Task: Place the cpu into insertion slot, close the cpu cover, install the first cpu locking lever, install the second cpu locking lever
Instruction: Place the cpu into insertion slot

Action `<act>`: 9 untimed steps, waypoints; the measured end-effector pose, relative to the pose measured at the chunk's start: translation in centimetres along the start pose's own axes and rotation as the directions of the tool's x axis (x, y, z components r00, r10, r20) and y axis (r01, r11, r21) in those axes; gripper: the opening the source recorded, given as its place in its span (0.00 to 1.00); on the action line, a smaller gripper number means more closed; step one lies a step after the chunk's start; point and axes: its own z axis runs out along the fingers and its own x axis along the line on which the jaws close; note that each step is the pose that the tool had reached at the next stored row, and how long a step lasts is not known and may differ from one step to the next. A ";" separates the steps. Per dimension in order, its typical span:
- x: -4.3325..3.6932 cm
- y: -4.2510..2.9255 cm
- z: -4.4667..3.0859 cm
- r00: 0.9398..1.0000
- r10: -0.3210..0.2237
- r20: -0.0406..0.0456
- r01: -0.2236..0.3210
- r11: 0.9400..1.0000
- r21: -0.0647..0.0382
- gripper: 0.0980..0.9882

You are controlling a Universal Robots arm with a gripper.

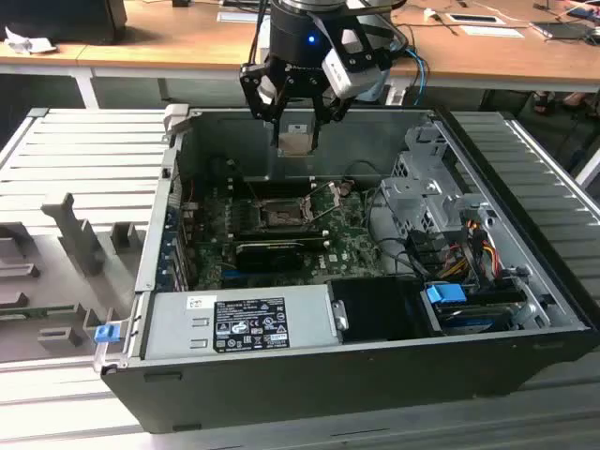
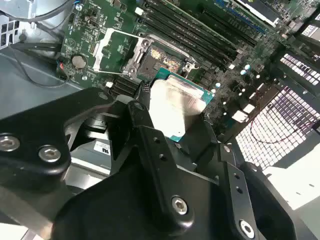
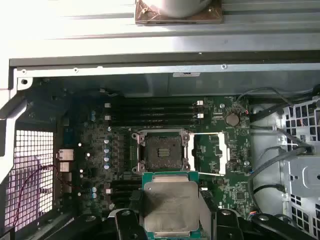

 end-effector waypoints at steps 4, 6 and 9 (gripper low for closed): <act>0.00 0.00 0.00 0.997 0.078 0.007 -0.078 0.997 -0.002 0.48; 0.00 0.00 0.04 0.995 0.097 0.009 -0.097 0.995 -0.002 0.48; 0.00 -0.02 0.21 0.995 0.097 0.009 -0.097 0.995 -0.002 0.48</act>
